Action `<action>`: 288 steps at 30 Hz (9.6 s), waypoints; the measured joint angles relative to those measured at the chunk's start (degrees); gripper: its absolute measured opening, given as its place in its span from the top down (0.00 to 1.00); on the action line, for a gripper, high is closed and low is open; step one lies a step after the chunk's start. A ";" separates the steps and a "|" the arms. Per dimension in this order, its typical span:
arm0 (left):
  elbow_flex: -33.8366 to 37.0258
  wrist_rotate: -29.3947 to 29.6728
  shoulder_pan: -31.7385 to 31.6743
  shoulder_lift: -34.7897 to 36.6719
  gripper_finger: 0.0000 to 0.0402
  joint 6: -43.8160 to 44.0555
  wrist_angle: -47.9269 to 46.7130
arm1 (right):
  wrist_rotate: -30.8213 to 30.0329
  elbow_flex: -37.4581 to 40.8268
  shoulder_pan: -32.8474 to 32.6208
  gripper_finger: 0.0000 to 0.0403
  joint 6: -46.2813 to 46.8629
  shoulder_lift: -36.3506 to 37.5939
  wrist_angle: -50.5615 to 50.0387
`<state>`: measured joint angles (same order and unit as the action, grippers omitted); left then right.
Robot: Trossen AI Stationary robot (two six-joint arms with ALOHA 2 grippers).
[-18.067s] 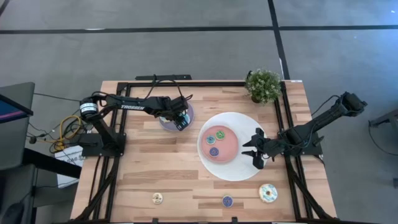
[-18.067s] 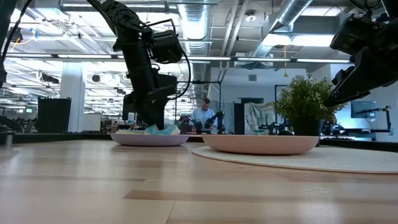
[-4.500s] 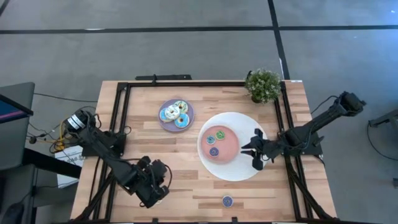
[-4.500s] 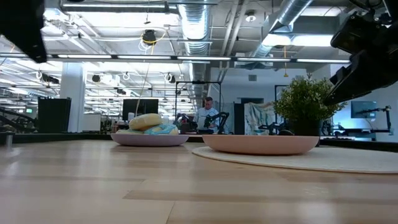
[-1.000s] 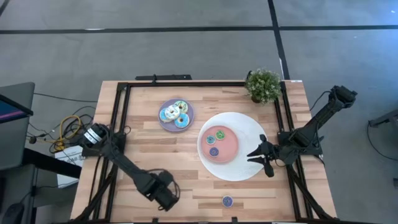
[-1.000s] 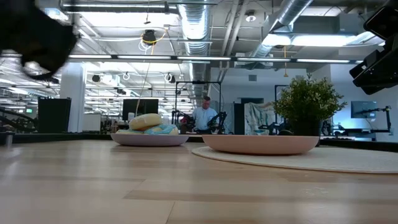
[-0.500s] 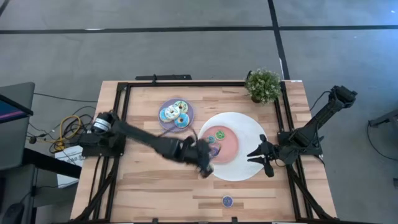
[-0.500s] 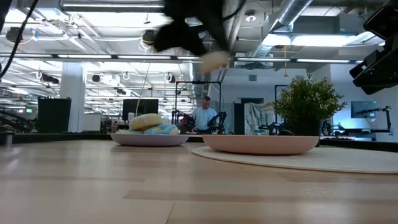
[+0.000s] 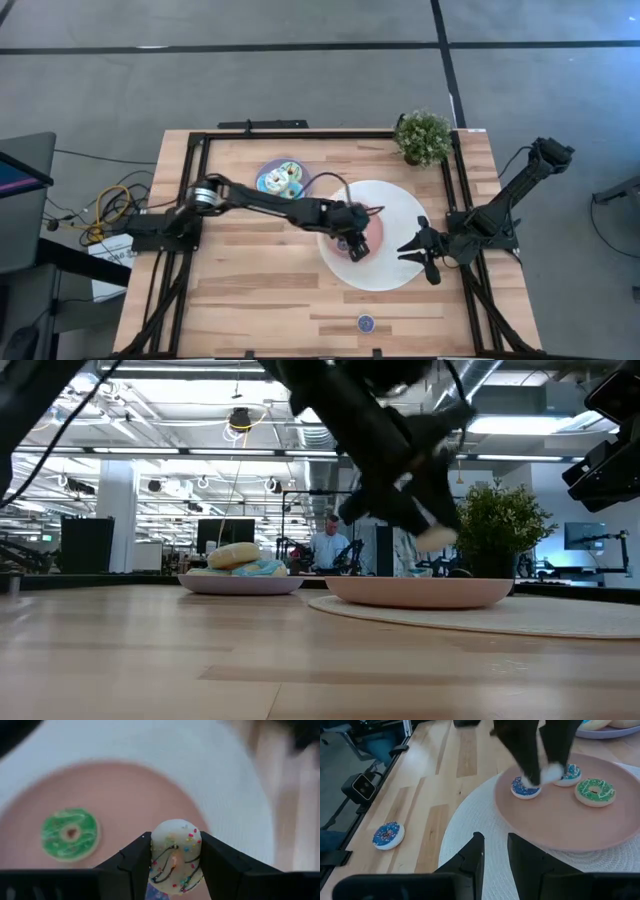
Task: Pick & Place donuts
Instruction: Put the small white donut on the pink plate, then put the small violet donut on the pink plate
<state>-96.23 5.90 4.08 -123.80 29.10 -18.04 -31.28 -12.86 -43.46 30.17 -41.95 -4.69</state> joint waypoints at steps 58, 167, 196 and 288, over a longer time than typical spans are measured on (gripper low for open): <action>-38.92 2.95 -3.00 -13.84 0.44 -14.31 -37.21 | 1.26 0.07 0.04 0.81 1.32 0.00 -1.66; 95.61 5.64 4.38 119.61 0.44 -27.54 21.64 | 19.78 -40.19 6.29 0.42 12.30 -45.03 -20.31; 95.58 -0.03 -1.58 120.43 0.44 -28.02 20.47 | 17.83 -40.22 1.58 0.31 12.13 -47.11 -12.85; 95.58 0.10 -1.58 120.43 0.44 -28.02 20.45 | -0.64 -18.63 18.02 0.56 3.34 -27.91 -6.12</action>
<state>-0.64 6.00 2.50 -3.38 1.08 2.42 -31.92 -31.49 -25.44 33.51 -69.86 -10.81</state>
